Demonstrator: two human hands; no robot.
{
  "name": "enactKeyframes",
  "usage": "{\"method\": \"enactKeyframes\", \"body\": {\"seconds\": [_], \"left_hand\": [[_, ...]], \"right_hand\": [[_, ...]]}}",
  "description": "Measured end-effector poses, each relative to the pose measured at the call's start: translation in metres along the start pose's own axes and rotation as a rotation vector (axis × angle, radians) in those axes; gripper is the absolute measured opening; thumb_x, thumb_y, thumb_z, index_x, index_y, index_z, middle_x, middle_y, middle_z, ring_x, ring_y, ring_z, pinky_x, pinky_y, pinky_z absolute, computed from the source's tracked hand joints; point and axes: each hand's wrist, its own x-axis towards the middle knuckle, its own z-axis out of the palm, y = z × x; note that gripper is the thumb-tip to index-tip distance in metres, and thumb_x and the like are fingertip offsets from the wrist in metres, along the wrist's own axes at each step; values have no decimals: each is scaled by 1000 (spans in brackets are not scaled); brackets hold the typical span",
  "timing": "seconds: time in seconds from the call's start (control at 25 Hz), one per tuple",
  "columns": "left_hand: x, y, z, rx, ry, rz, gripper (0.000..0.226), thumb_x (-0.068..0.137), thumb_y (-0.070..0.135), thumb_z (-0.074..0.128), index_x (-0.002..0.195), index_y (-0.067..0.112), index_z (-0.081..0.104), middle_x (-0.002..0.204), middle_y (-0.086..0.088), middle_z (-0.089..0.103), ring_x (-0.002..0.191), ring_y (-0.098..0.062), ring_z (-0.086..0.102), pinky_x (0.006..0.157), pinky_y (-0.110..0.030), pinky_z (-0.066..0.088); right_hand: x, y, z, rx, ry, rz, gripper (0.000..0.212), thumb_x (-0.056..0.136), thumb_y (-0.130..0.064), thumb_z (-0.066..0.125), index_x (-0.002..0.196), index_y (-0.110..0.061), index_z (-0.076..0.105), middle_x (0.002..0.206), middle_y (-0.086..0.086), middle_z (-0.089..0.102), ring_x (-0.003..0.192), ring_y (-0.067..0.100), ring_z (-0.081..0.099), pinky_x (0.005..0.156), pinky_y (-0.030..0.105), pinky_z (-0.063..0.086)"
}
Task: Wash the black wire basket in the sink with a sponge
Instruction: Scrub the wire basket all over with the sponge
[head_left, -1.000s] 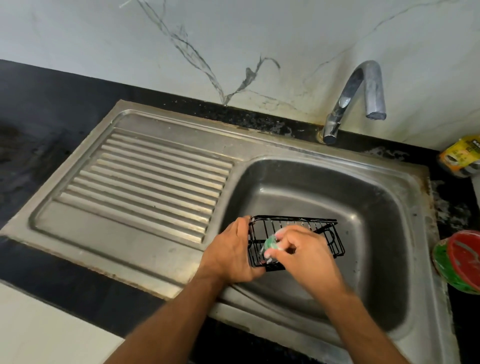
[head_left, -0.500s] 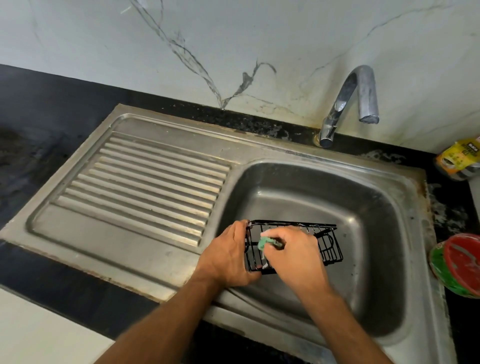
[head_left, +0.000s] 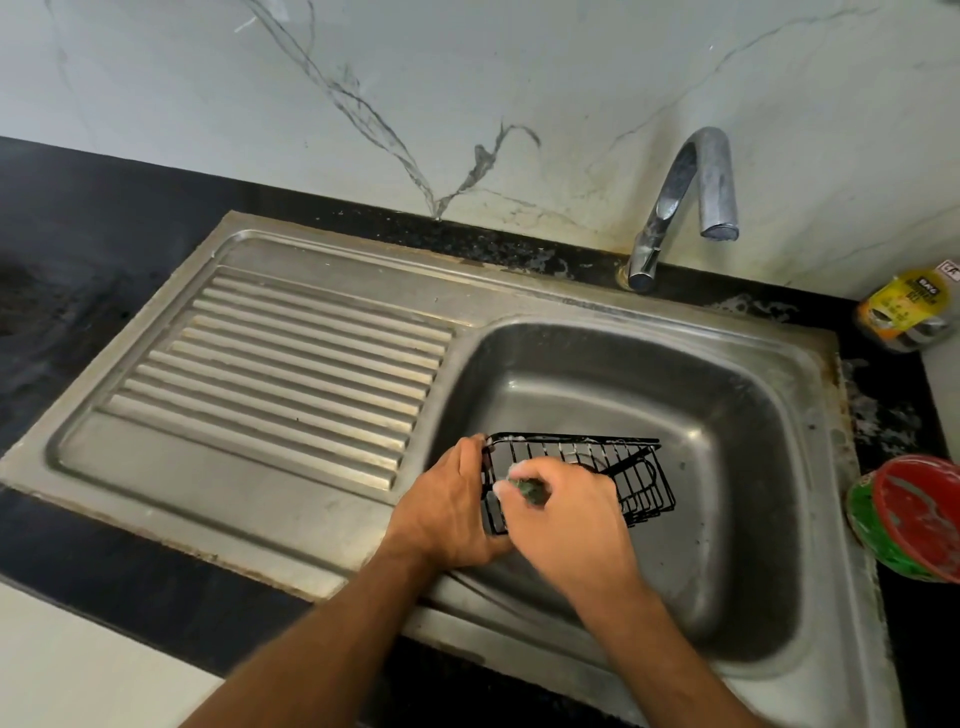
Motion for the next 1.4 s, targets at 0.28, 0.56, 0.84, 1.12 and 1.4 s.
{"method": "enactKeyframes", "body": {"seconds": [0.28, 0.56, 0.84, 1.12, 1.4], "left_hand": [[1, -2, 2, -13, 27, 28, 105, 60, 75, 66, 139, 12, 38, 122, 2, 55, 114, -16, 59, 96, -28, 50], [0, 0, 3, 53, 2, 26, 106, 63, 75, 60, 143, 13, 31, 124, 3, 51, 119, -15, 54, 102, -27, 46], [1, 1, 0, 24, -1, 22, 102, 60, 73, 59, 140, 17, 28, 125, 4, 52, 118, -15, 55, 100, -32, 50], [3, -3, 2, 50, -34, 35, 100, 61, 69, 67, 139, 21, 26, 123, 6, 48, 116, -11, 52, 100, -30, 50], [3, -7, 4, 89, -53, 84, 97, 62, 67, 65, 137, 18, 28, 121, 3, 47, 112, -14, 52, 99, -32, 51]], "right_hand": [[25, -25, 1, 286, 81, 289, 28, 82, -27, 76, 108, -32, 65, 91, -12, 72, 91, 10, 69, 82, 36, 59], [-4, -7, -22, 127, -94, 279, 20, 81, -27, 78, 100, -32, 76, 83, -19, 74, 82, -5, 67, 88, 19, 52], [14, -6, -16, 229, 93, 244, 25, 84, -25, 78, 109, -24, 77, 100, -9, 76, 92, 3, 69, 100, 26, 50], [8, -6, -28, -134, -172, 267, 24, 92, -31, 63, 71, -24, 74, 58, -7, 65, 47, 5, 55, 43, 18, 42], [26, -7, -23, 56, -102, 324, 10, 79, -32, 82, 73, -31, 73, 77, -8, 74, 70, 13, 72, 78, 36, 60]]}}
